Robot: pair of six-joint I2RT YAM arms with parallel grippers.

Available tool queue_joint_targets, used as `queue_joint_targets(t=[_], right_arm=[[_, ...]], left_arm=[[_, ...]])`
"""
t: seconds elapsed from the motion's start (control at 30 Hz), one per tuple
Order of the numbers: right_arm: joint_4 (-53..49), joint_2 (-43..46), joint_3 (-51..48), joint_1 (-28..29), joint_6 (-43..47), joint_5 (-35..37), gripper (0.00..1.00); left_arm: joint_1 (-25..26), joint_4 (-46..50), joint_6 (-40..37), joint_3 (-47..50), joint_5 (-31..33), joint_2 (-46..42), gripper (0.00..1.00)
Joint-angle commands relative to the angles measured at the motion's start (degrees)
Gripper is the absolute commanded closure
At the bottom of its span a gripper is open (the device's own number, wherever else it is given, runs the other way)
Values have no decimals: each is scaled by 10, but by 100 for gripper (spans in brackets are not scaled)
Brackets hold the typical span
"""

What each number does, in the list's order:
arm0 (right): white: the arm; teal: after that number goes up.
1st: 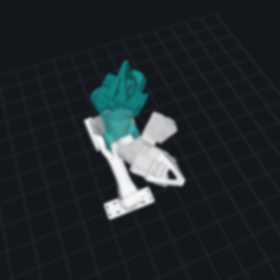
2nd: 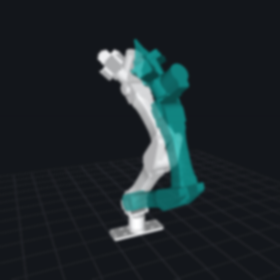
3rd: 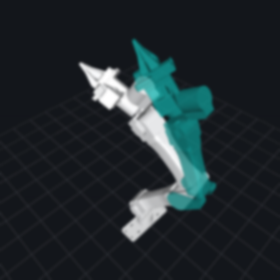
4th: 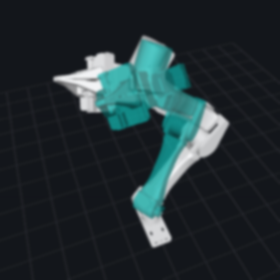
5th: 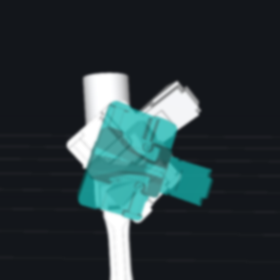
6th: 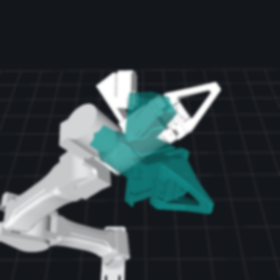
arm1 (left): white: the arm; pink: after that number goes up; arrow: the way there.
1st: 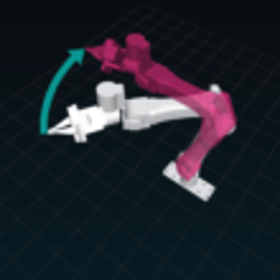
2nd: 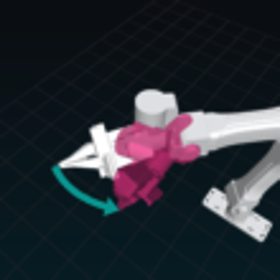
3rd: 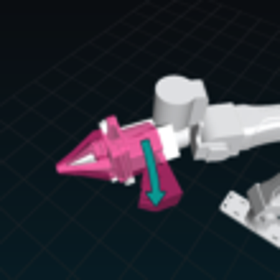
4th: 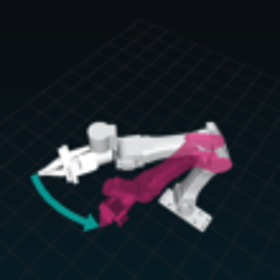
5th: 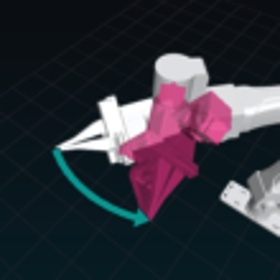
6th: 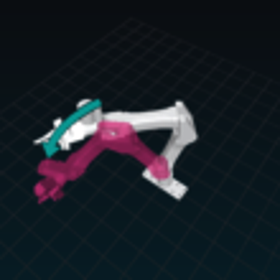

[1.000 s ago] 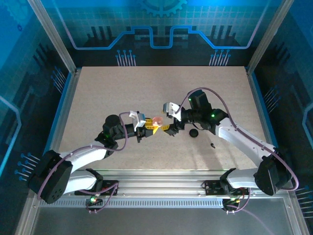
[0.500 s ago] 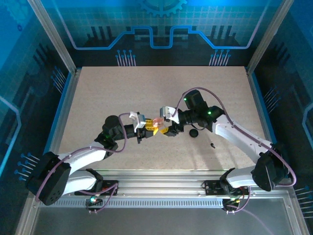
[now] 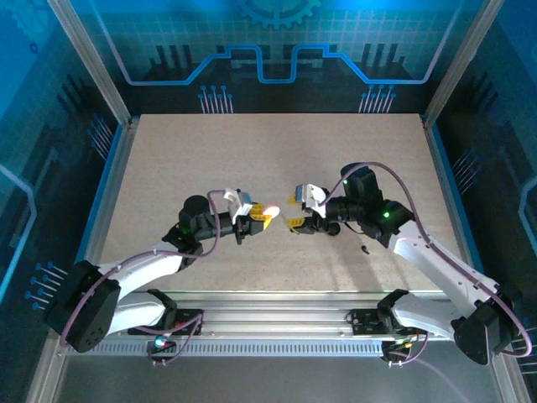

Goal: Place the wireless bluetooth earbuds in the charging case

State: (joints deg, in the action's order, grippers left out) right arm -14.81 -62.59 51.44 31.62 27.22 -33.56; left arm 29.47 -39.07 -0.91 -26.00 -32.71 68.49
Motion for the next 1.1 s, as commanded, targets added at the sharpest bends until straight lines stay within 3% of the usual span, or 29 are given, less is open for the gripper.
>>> queue_joint_targets(t=[0.0,0.27,0.53,1.07], right_arm=[[82,13,-36,-9,-162,80,48],[81,35,-56,-2,-379,196,45],[-60,6,-14,4,-517,280,43],[-27,13,-42,2,-601,277,43]], left_arm=[[2,123,70,-62,87,-21,92],[1,387,177,-208,169,38,94],[-35,535,284,-336,147,145,92],[-103,567,403,-459,-15,341,90]])
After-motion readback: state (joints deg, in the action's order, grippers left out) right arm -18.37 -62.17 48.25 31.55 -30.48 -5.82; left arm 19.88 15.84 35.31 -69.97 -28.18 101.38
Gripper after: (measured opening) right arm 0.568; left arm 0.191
